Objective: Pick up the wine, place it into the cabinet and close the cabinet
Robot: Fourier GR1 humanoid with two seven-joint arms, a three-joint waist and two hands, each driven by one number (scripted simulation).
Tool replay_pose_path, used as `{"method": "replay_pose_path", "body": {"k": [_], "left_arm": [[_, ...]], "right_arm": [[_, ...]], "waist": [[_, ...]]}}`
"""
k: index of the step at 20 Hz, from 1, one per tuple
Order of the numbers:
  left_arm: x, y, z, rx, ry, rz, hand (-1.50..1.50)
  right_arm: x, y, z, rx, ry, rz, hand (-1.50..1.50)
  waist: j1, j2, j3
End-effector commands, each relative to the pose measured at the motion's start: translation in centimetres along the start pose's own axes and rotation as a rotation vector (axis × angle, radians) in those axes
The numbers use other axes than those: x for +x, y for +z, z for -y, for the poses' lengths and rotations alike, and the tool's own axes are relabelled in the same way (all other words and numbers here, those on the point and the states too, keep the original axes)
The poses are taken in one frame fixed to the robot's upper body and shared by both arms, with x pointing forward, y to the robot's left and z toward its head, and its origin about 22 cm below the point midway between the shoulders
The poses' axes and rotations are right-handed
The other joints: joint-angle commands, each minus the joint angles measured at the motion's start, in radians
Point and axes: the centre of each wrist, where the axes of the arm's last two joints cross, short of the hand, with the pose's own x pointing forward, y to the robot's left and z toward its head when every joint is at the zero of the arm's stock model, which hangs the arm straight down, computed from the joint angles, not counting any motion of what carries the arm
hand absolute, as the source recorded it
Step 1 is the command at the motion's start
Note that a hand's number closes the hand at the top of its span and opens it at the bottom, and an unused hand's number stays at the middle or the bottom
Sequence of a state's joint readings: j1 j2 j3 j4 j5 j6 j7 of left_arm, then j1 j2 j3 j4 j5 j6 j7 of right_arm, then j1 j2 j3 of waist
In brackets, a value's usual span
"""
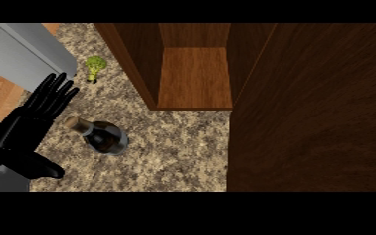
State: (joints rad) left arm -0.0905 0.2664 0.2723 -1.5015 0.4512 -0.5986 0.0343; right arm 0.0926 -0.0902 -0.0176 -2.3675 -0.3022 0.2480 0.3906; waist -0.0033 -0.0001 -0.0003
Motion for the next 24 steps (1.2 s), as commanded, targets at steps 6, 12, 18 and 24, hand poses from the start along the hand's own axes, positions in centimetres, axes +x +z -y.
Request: {"method": "replay_pose_path", "body": {"k": [6, 12, 18, 24], "left_arm": [[-5.0, 0.1, -2.0, -0.003, -0.024, -0.053, -1.5], [-5.8, 1.7, -2.8, 0.01, -0.033, -0.06, -1.5], [-7.8, -0.5, -2.8, -0.017, -0.018, -0.083, -1.5], [-11.2, 1.4, -3.8, -0.01, 0.023, -0.106, -1.5]], "right_arm": [[0.9, -0.8, 0.7, 0.01, 0.017, 0.014, -1.5], [0.3, 1.5, -0.8, 0.002, 0.017, 0.015, -1.5], [0.8, -0.5, 0.9, 0.003, 0.026, 0.008, -1.5], [1.7, -0.6, 0.5, -0.003, 0.031, 0.005, -1.5]], "waist": [[-0.002, 0.001, 0.0], [-0.001, 0.0, 0.0], [-0.001, 0.0, 0.0], [-0.003, 0.002, -0.001]]}}
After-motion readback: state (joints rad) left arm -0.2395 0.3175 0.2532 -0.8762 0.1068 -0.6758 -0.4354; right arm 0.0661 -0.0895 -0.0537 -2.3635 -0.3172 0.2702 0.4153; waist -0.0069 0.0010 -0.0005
